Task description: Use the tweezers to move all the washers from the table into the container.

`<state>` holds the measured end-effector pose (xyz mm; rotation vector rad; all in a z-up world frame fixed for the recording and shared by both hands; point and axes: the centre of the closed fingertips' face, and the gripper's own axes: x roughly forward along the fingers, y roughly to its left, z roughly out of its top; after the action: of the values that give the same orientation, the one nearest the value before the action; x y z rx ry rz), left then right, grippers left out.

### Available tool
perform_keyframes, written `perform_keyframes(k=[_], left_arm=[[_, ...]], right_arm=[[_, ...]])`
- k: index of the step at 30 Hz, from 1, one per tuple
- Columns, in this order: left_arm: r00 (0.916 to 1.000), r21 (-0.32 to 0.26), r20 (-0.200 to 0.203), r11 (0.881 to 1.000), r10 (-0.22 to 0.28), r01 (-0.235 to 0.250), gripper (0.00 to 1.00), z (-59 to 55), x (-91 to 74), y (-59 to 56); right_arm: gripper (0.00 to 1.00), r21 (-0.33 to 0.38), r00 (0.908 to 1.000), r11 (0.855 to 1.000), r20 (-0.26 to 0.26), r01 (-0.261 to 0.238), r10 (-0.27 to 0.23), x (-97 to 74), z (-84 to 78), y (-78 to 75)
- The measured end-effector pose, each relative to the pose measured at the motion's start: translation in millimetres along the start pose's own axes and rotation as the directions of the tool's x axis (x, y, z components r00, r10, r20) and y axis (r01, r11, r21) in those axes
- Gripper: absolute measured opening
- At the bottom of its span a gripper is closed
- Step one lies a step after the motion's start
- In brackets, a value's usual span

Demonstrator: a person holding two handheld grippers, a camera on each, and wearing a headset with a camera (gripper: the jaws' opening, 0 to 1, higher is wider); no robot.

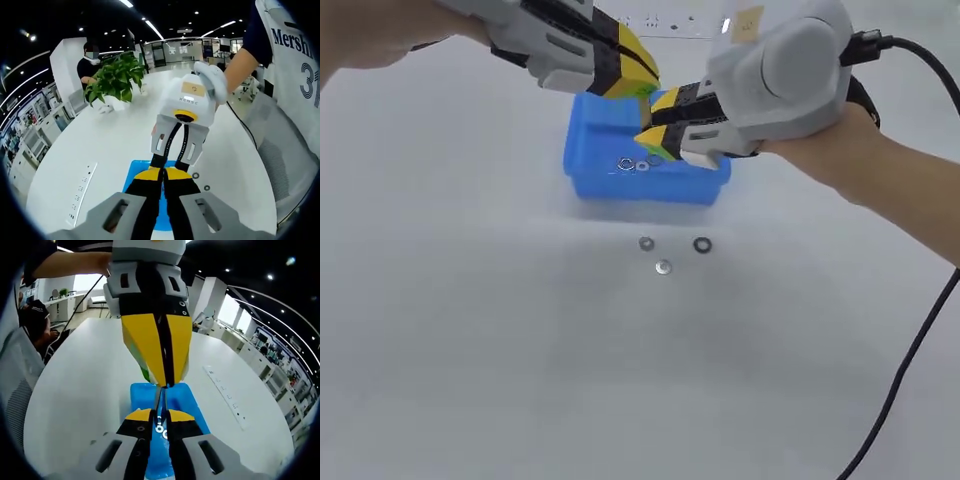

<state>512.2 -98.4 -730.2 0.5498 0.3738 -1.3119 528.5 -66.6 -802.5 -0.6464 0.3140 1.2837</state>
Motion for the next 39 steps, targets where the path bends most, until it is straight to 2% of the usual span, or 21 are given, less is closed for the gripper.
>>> perform_keyframes(k=[5,8,17,20,24,28,33,36,39], left_arm=[[1.0000,0.004,0.009,1.000,0.003,-0.003,0.05,8.5,-3.1,-10.2],[0.9999,0.017,0.011,1.000,-0.010,0.010,0.05,14.2,-3.9,-20.5],[0.9986,0.015,0.022,0.999,-0.047,0.047,0.05,20.5,-0.4,-51.1],[0.9979,0.000,0.023,0.998,-0.060,0.060,0.05,17.2,3.4,-64.1],[0.9974,-0.002,0.021,0.998,-0.070,0.070,0.05,12.4,7.1,-76.0],[0.9954,-0.023,-0.001,0.995,-0.096,0.096,0.05,1.7,11.3,-87.3],[0.9928,-0.047,-0.009,0.992,-0.120,0.119,0.05,-9.9,18.7,-103.1],[0.9924,-0.075,-0.012,0.990,-0.123,0.122,0.05,-16.7,21.1,-109.3],[0.9933,-0.093,-0.014,0.989,-0.115,0.113,0.05,-17.2,21.5,-111.4]], right_arm=[[0.12,0.010,0.9999,1.000,0.008,0.007,-0.007,-9.6,2.8,6.6],[0.12,0.003,1.0000,1.000,0.009,0.004,-0.004,-17.1,4.4,14.5],[0.12,0.012,0.9996,1.000,0.015,-0.025,0.024,-39.0,4.3,49.5],[0.12,0.021,0.9991,0.999,0.011,-0.040,0.040,-41.6,-1.2,63.8],[0.12,0.043,0.9985,0.998,0.014,-0.054,0.053,-42.4,-6.9,77.8],[0.12,0.059,0.9975,0.996,0.000,-0.071,0.071,-41.1,-17.5,90.3],[0.12,0.085,0.9948,0.991,-0.010,-0.101,0.102,-36.4,-29.4,107.9],[0.12,0.083,0.9926,0.990,-0.021,-0.118,0.120,-32.3,-35.6,115.3],[0.12,0.095,0.9921,0.988,-0.017,-0.122,0.124,-29.6,-36.9,116.9]])
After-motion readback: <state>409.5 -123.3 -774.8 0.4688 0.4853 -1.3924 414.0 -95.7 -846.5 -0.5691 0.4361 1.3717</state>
